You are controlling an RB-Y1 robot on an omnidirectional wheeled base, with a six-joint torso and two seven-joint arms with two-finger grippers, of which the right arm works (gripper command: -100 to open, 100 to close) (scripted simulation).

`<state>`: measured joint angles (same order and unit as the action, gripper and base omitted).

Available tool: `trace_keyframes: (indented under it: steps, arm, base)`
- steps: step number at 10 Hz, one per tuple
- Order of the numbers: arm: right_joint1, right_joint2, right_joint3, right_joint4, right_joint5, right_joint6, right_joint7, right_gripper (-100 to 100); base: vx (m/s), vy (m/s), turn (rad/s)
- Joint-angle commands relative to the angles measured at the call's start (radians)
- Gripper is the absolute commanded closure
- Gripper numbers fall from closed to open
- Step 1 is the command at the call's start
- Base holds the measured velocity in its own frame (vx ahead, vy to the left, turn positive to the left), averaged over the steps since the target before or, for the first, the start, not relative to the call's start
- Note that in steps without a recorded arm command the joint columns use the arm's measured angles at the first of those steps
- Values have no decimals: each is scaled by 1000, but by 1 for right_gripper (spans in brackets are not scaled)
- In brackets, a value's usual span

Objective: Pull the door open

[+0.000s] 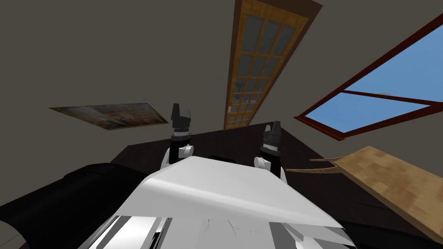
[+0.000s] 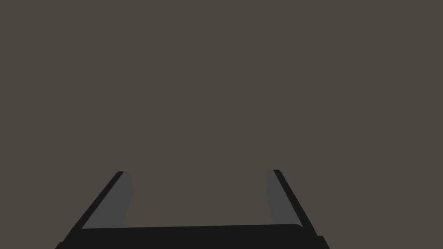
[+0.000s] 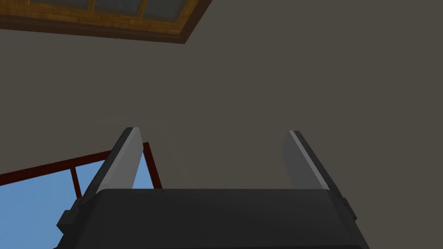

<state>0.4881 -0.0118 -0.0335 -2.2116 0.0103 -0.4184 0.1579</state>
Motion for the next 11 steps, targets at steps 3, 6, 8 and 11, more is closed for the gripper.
trace_keyframes:
  steps: [3,6,8,11]
  arm:
    - [-21,-17,-8,80,-7,-29,62,-100]
    - [-41,-32,-14,147,-13,-48,118,-100]
    - [-57,-41,-19,198,-18,-62,162,-100]
    - [-81,-55,-27,276,-25,-84,227,-100]
  base:
    - [68,-5,83]
    - [89,-11,101]
    - [98,1,103]
    - [90,-7,119]
